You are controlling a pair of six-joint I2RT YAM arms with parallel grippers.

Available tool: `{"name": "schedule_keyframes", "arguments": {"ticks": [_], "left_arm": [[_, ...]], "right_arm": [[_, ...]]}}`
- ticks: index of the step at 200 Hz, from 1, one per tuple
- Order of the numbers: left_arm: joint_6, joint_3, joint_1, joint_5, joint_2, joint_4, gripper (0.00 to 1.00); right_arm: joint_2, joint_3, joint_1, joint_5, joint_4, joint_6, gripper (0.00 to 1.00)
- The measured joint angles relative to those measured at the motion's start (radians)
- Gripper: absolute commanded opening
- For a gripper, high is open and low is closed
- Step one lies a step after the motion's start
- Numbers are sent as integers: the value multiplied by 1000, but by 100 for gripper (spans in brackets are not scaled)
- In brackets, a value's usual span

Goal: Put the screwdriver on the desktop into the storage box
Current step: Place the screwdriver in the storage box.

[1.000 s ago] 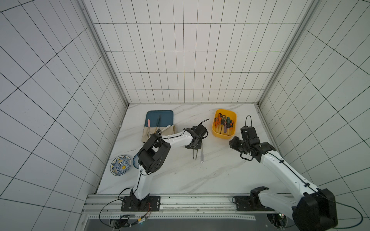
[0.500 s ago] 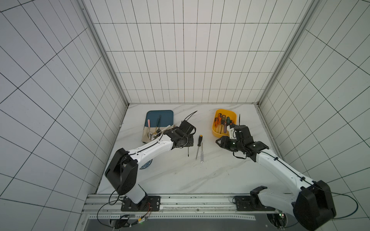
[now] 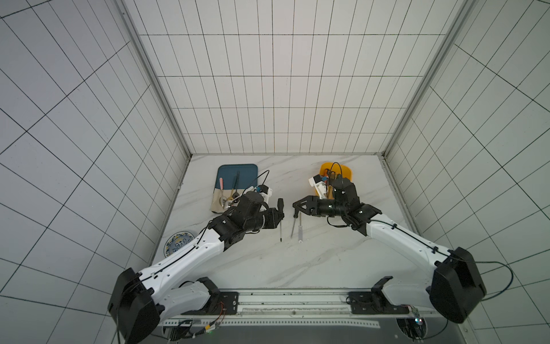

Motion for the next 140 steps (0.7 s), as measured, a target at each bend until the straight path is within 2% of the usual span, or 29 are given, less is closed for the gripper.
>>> {"name": "schedule_keyframes", "arguments": {"ticks": [103,123,140], "left_arm": [[-36,-39,9,132,-25,156,0],[-37,-42,8,140,-25,172,0],[-39,-43,8,141,-25,174,0]], "right_arm": [[96,71,58,-71,71,30,46],[101,71,60,-79,79,39,40],[101,71,60,-85,89,46,30]]}}
